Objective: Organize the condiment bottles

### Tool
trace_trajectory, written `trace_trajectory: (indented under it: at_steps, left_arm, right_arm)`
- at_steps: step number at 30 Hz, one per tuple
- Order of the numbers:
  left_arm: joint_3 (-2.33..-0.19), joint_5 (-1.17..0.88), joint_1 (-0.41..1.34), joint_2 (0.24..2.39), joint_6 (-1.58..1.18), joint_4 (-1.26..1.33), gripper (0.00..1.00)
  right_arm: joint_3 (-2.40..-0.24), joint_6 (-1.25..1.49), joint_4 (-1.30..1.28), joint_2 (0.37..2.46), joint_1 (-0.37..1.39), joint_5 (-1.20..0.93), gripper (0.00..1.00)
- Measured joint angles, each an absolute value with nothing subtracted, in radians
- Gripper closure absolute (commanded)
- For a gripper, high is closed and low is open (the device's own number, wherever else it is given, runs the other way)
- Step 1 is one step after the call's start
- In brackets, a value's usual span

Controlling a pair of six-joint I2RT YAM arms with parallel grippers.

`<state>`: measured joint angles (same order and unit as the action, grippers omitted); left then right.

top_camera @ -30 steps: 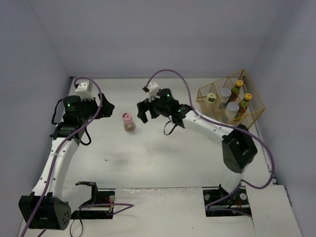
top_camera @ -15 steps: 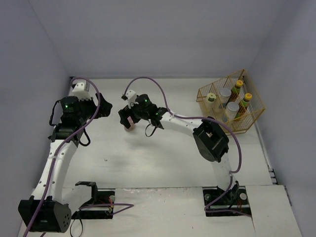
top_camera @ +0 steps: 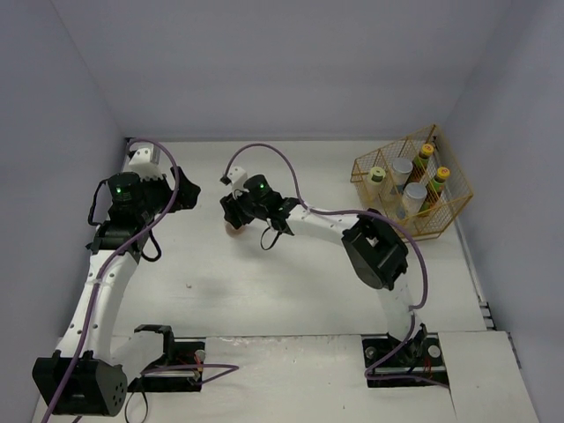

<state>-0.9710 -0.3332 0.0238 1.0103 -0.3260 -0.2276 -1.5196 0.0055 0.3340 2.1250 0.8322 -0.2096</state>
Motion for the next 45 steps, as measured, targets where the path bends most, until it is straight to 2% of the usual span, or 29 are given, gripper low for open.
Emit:
trace_trajectory:
  at_steps: [2, 7, 15, 23, 31, 39, 42, 45]
  left_arm:
    - [-0.971, -0.333, 0.024, 1.01, -0.326, -0.227, 0.2]
    - [-0.971, -0.334, 0.024, 1.01, -0.326, -0.227, 0.2]
    - [-0.971, -0.336, 0.021, 1.01, -0.326, -0.227, 0.2]
    - [-0.971, -0.341, 0.017, 1.012, -0.327, -0.227, 0.2]
    - [-0.971, -0.345, 0.017, 1.02, -0.331, -0.227, 0.2]
    - [-0.971, -0.348, 0.017, 1.021, -0.335, -0.227, 0.2]
    - [-0.971, -0.351, 0.017, 1.021, -0.335, -0.227, 0.2]
    - [-0.971, -0.351, 0.017, 1.021, -0.335, -0.227, 0.2]
  right_arm:
    - [-1.476, 0.002, 0.323, 2.081, 0.828, -0.19, 0.99]
    - [-1.394, -0.001, 0.264, 1.906, 0.771, -0.117, 1.0]
    - [-1.279, 0.012, 0.159, 1.521, 0.579, 0.074, 1.0]
    - [-1.153, 0.076, 0.012, 1.27, 0.384, 0.188, 1.0]
    - [-1.049, 0.142, -0.105, 1.201, 0.188, 0.172, 1.0]
    - [-0.962, 0.198, -0.086, 1.201, 0.138, 0.123, 1.0]
    - [-0.95, 0.209, -0.062, 1.201, 0.136, 0.123, 0.88]
    - [-0.94, 0.213, -0.041, 1.201, 0.136, 0.123, 0.9]
